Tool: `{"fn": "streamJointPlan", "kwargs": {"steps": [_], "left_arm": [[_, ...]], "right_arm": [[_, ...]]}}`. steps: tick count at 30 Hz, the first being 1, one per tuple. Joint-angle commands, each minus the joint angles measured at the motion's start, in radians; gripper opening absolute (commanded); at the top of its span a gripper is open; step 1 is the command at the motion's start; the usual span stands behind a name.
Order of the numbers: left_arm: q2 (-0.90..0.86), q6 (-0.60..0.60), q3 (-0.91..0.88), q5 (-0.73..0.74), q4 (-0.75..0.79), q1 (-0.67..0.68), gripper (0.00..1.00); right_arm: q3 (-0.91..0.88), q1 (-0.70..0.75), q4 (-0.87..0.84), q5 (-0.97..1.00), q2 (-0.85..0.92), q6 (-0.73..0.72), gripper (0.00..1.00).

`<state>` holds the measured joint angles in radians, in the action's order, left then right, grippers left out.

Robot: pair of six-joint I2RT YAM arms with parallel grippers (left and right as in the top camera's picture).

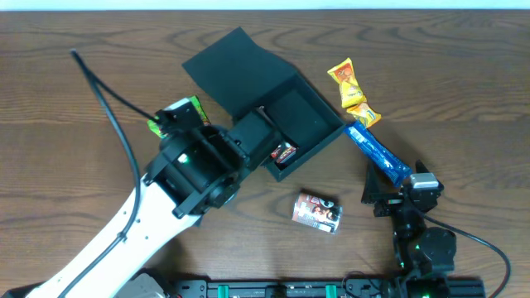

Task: Pack container
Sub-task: 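Open the left gripper and retract it from the box, then move the right gripper down to the snack can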

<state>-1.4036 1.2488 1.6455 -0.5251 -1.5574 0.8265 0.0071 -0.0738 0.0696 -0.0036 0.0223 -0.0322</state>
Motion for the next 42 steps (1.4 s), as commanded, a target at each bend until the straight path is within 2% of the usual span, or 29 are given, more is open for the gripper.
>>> {"fn": "streamJointPlan", "kwargs": {"steps": [1,6,8,11,13,16,17,20,22,23,24,27,33,39,42], "left_arm": [[0.029,-0.039,-0.055,-0.051,-0.009,-0.001,0.06],[0.109,-0.134,-0.118,-0.047,-0.008,-0.002,0.06],[0.167,-0.219,-0.128,-0.047,0.006,-0.002,0.06],[0.274,-0.425,-0.13,0.0,0.083,-0.002,0.06],[0.346,-0.605,-0.13,0.074,0.156,-0.002,0.1],[0.446,-0.807,-0.13,0.166,0.22,-0.002,0.3],[0.477,-0.84,-0.13,0.176,0.22,-0.002,0.41],[0.518,-0.885,-0.13,0.182,0.217,-0.002,0.57],[0.523,-0.896,-0.13,0.191,0.217,-0.002,0.74],[0.521,-0.927,-0.13,0.215,0.217,-0.002,0.88],[0.516,-0.959,-0.13,0.242,0.22,-0.002,0.97],[0.494,-1.043,-0.13,0.321,0.227,-0.002,0.95],[0.449,-1.045,-0.13,0.305,0.22,-0.072,0.95],[0.439,-1.043,-0.13,0.297,0.218,-0.29,0.95],[0.439,-1.043,-0.13,0.298,0.207,-0.334,0.95]], "right_arm": [[-0.002,0.008,0.005,0.003,-0.003,0.015,0.99],[-0.002,0.008,0.001,0.006,-0.003,0.013,0.99],[-0.002,0.008,-0.014,-0.007,-0.003,-0.037,0.99],[0.026,0.008,-0.013,-0.163,-0.002,-0.122,0.99],[0.074,0.008,0.062,-0.24,-0.002,-0.193,0.99],[0.187,0.008,0.247,-0.225,0.017,-0.236,0.99],[0.248,0.008,0.311,-0.209,0.034,-0.235,0.99],[0.402,0.008,0.412,-0.206,0.085,-0.189,0.99],[0.535,0.008,0.513,-0.206,0.14,-0.187,0.99],[0.595,0.008,0.568,-0.206,0.17,-0.187,0.99],[0.655,0.008,0.625,-0.206,0.204,-0.188,0.99],[0.831,0.008,0.802,-0.207,0.332,-0.188,0.99],[1.079,0.008,1.061,-0.337,0.572,-0.187,0.99],[1.107,0.008,1.072,-0.391,0.662,-0.272,0.99],[1.107,-0.001,1.092,-0.406,0.685,-0.254,0.99]]}}
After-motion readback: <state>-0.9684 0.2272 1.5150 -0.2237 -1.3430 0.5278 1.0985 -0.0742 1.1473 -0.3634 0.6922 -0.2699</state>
